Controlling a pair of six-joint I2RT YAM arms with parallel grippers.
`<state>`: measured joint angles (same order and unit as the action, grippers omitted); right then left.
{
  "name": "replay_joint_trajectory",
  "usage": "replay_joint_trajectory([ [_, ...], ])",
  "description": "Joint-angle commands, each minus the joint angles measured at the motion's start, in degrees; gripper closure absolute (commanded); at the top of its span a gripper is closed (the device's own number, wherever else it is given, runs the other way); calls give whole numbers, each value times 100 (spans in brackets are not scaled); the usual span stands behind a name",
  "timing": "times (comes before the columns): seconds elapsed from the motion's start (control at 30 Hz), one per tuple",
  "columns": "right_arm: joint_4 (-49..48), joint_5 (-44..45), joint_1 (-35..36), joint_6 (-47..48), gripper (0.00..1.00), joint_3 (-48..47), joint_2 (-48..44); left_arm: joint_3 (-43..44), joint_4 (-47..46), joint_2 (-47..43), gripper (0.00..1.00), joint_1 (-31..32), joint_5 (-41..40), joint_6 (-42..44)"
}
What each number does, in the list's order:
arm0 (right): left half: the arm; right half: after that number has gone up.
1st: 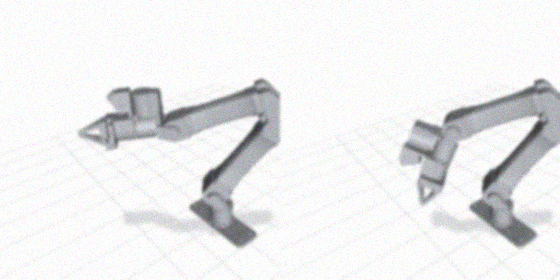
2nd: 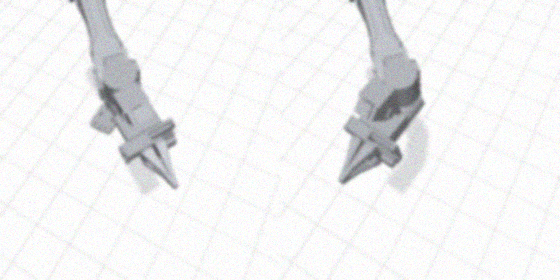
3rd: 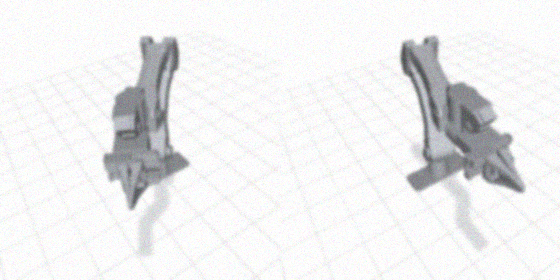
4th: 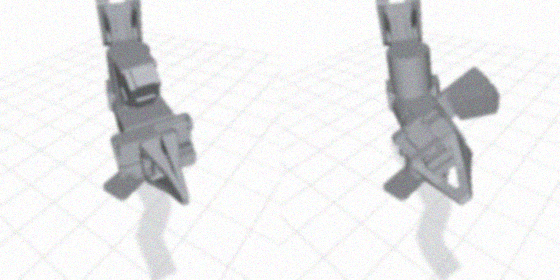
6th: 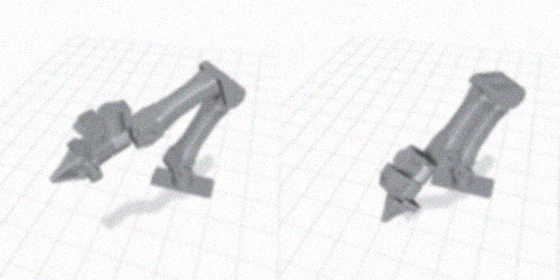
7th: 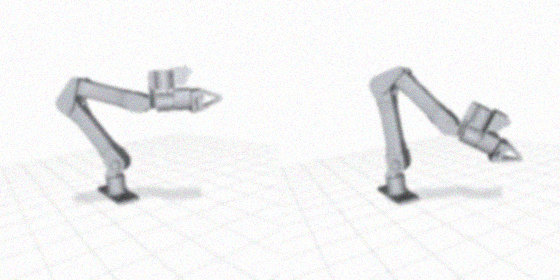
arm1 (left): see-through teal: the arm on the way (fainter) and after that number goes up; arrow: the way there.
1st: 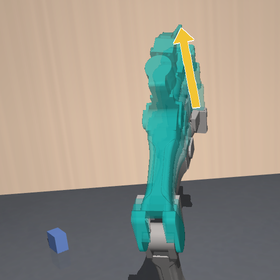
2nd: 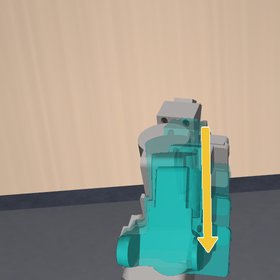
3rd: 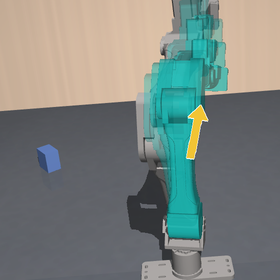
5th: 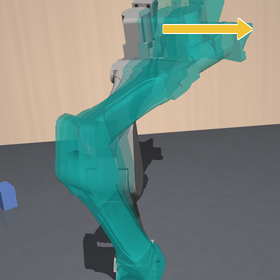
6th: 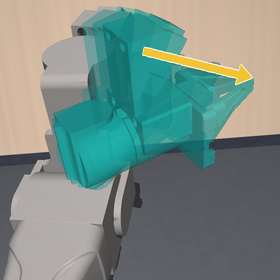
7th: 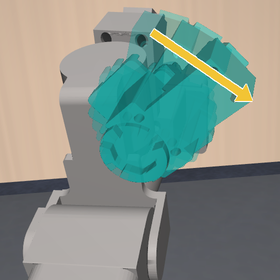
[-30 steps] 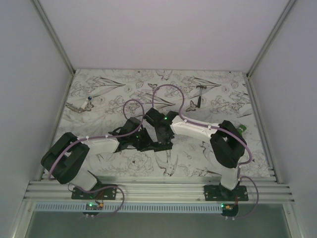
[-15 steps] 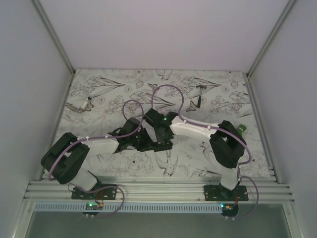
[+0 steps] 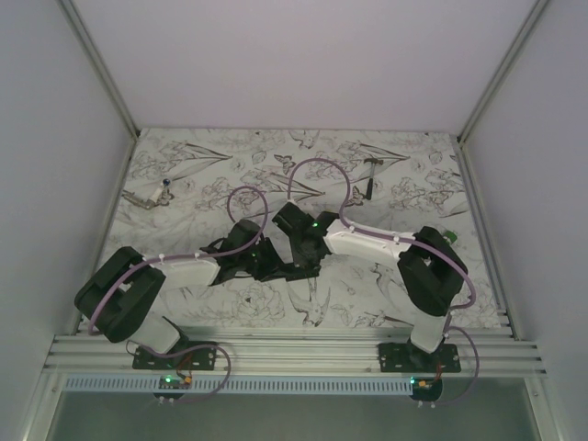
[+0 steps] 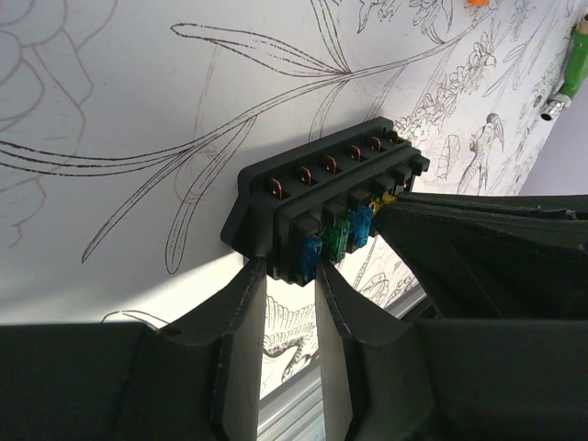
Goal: Snap on the fuse box
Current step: Install the fuse at the fuse box base.
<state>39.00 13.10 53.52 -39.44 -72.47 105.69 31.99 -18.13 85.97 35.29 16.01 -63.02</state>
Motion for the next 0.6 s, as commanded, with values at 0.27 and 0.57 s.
replay_joint_trajectory([
  [0.27, 1310, -63, -149, 251, 100, 770, 507, -290, 627, 61, 80, -22, -627, 50],
  [0.57, 909, -615, -113, 412, 81, 121, 78, -251, 629, -94, 77, -22, -677, 58],
])
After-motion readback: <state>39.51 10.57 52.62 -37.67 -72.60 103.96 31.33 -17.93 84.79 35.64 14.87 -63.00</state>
